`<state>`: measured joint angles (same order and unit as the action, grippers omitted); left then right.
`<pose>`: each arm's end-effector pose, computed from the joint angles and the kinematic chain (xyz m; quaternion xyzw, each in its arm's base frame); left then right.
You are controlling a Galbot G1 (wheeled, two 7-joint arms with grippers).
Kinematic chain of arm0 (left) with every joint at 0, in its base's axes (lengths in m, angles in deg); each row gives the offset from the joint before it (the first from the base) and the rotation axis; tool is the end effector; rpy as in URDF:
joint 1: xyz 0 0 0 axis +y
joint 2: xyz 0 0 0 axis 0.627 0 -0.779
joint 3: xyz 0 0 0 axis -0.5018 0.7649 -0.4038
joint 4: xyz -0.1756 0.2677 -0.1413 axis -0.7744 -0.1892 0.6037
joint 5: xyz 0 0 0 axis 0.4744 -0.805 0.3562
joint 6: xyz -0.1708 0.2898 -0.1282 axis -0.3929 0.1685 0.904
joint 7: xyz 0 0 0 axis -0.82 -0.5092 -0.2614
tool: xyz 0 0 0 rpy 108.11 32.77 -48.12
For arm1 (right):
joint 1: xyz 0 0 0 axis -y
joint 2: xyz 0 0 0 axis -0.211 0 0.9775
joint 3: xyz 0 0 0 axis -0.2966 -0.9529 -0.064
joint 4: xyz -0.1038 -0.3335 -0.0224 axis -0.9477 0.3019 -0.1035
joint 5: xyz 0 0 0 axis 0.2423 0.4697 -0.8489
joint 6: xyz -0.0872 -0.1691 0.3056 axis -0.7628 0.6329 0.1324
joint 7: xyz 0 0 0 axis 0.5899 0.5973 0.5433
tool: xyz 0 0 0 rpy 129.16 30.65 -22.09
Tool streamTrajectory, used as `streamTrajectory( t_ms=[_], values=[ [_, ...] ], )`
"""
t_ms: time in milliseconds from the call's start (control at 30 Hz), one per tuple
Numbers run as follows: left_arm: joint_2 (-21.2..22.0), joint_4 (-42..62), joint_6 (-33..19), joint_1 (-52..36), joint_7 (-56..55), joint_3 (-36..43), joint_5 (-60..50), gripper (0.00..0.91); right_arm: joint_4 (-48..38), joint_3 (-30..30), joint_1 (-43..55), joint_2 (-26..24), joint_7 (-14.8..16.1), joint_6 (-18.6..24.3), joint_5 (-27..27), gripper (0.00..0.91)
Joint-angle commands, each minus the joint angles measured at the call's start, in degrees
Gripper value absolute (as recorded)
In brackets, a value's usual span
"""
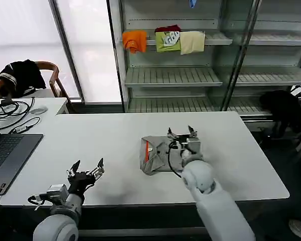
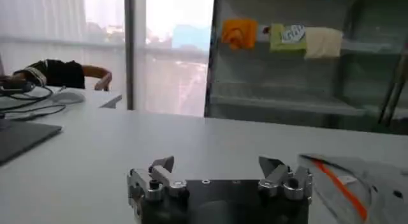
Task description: Fold and organize the clothes.
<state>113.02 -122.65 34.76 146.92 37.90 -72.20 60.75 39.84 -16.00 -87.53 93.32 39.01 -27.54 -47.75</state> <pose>0.2344 0.0364 -0.2140 0.0171 -0.9901 0.0404 0.1336 0.3918 0.0580 -0.2056 0.0312 -0.9957 0.0180 0.0856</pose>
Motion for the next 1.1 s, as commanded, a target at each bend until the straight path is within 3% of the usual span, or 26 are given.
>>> streamTrajectory(
  t_ms=[33,167,367,1100],
  values=[
    [0.26,0.88,-1.5,-2.66,-0.16,0.34,-1.35,0.907,12.96,17.17,-18.77,-14.5,-1.5,3.81,-5.83,0.907],
    [-0.39,2.7,-2.2,-3.86,0.14,0.33,-1.35,0.907,10.05,22.84,-21.54,-17.49,-1.78,5.56,-7.36,0.907],
    [-1.39,5.22,-3.71,-5.22,1.63,-0.98,-1.72,0.907,9.26,26.13,-22.59,-17.87,-0.98,5.37,-8.22,0.907],
    [-0.39,4.87,-3.9,-5.1,4.22,-0.58,-1.72,0.907,13.76,25.88,-25.62,-15.11,0.05,5.04,-5.78,0.907]
  ],
)
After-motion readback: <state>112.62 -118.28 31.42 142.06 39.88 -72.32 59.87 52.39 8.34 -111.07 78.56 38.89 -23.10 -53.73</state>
